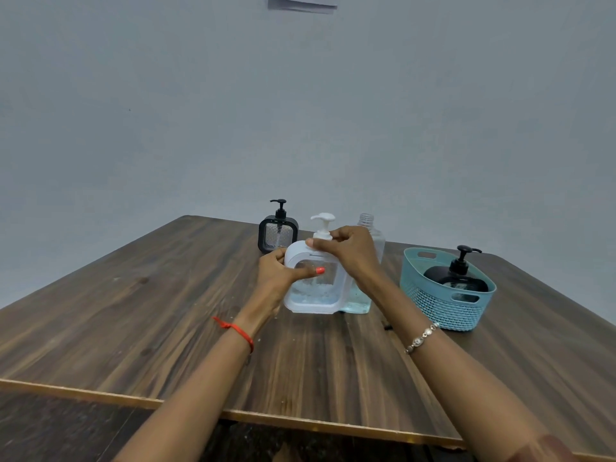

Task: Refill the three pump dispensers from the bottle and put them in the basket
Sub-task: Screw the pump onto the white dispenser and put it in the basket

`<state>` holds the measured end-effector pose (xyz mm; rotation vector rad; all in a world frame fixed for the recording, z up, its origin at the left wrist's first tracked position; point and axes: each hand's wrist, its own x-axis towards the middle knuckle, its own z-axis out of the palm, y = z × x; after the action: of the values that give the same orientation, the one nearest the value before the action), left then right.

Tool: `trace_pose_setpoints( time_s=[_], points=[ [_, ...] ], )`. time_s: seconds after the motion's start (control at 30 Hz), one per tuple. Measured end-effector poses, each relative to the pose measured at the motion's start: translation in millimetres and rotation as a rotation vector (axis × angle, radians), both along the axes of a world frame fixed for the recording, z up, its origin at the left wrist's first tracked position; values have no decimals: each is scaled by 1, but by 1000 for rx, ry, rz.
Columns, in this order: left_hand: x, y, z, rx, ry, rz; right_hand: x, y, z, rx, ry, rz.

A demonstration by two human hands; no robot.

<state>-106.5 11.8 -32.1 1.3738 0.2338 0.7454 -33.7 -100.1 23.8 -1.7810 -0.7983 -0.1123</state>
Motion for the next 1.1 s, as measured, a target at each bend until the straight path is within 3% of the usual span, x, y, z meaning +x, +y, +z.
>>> trace_pose_setpoints(
  time_s=[0.4, 0.87, 1.1],
  points=[
    [6, -13, -3, -5, 1, 45, -2, 8, -13, 68, -133, -246],
    [17, -54, 0, 80, 0, -52, 27, -103, -12, -125, 127, 179],
    [42, -98, 8, 183, -23, -205, 50, -158, -8, -83, 104, 91]
  ],
)
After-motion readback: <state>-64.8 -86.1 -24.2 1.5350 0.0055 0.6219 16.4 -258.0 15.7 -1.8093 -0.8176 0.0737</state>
